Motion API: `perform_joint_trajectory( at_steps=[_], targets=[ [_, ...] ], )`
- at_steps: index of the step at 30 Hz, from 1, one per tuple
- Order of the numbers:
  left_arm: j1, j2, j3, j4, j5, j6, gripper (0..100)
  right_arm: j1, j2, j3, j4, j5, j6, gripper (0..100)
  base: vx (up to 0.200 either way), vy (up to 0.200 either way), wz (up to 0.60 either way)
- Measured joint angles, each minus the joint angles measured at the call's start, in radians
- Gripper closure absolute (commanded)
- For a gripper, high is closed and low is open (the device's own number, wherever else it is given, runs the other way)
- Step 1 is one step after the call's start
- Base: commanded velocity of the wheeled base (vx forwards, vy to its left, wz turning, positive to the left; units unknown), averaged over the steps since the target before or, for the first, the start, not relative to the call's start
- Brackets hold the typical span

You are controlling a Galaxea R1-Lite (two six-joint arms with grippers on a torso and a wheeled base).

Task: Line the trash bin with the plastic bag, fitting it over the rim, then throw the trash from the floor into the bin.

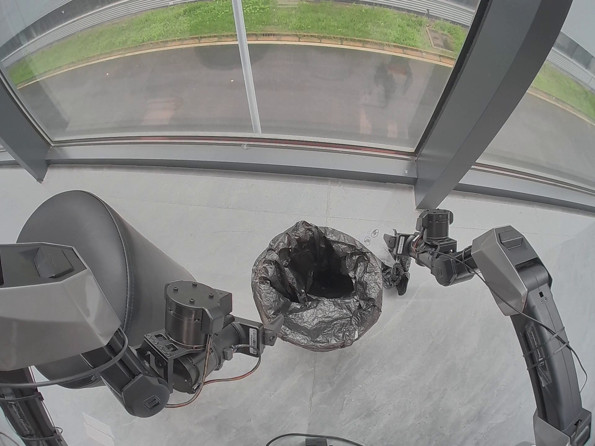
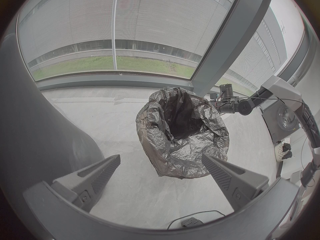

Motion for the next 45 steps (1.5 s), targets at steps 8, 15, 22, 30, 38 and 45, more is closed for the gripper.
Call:
perform_joint_trajectory(
  at_steps=[8,15,22,30,38,45],
  targets=[
    [0.0,0.003,0.0,0.0,0.0,-0.003,0,0.001,0.007,0.005,0.0,0.0,-0.002,0,0.0,0.0,0.0],
    [0.0,0.003,-0.001,0.0,0.0,-0.004,0,0.001,0.018,0.006,0.0,-0.006,-0.031,0,0.0,0.0,0.0],
    [0.0,0.004,0.0,0.0,0.0,-0.006,0,0.001,0.026,0.005,-0.001,-0.017,-0.038,0,0.0,0.0,0.0],
    [0.0,0.009,0.002,-0.031,0.003,-0.003,0,0.001,0.03,0.004,0.0,-0.016,-0.039,100,0.0,0.0,0.0],
    [0.0,0.021,0.004,-0.044,0.005,-0.001,0,0.001,0.03,0.004,-0.002,-0.018,-0.037,100,0.0,0.0,0.0],
    [0.0,0.023,0.005,-0.044,0.004,-0.001,0,0.001,0.029,0.004,-0.003,-0.024,-0.035,100,0.0,0.0,0.0]
  ],
)
